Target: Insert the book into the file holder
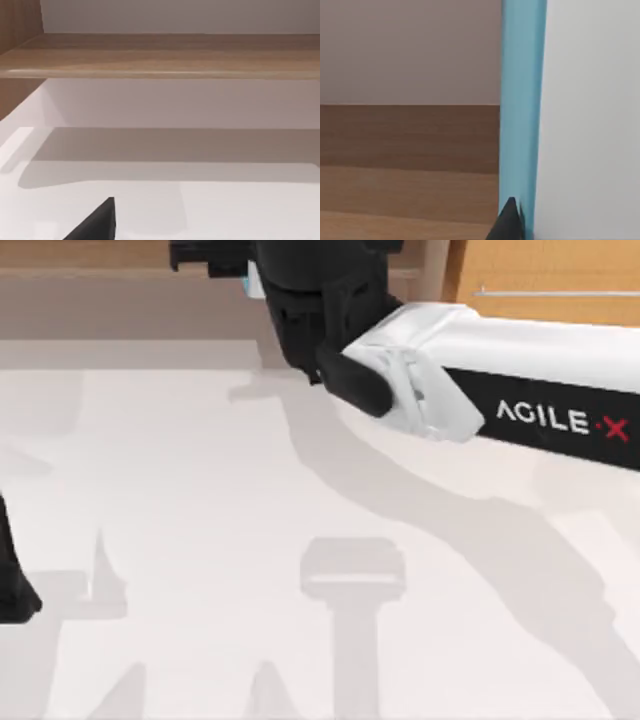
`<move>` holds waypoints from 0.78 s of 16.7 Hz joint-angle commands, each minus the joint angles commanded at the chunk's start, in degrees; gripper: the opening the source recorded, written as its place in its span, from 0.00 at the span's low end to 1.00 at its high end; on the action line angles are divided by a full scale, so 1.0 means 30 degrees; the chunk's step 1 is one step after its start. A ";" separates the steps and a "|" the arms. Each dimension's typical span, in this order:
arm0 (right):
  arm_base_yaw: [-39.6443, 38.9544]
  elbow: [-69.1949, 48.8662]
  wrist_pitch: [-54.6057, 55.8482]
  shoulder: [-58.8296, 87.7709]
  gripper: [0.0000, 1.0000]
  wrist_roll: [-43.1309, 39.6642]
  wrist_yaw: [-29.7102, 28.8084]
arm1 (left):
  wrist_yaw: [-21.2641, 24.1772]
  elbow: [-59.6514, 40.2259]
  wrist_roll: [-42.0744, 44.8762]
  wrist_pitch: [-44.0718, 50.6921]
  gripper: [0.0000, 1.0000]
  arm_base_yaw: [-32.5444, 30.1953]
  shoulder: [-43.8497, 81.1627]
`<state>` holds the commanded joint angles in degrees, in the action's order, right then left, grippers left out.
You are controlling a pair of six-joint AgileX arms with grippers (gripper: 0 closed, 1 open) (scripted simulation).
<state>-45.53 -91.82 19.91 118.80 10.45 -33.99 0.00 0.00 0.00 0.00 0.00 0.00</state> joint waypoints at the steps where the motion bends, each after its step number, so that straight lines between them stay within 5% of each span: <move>1: -0.0001 0.1318 -0.0259 -0.1198 0.00 0.0590 0.0629 | 0.0000 0.0000 0.0000 0.0000 1.00 0.0000 0.0000; 7: 0.1051 0.9736 -0.1852 -0.7635 0.00 0.4893 0.4828 | 0.0000 0.0000 0.0000 0.0000 1.00 0.0000 0.0000; 13: 0.5205 1.6486 -0.2020 -1.2103 0.00 1.0585 0.8685 | 0.0000 0.0000 0.0000 0.0000 1.00 0.0000 0.0000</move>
<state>-29.92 -42.36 13.85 82.49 42.21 -7.94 0.00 0.00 0.00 0.00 0.00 0.00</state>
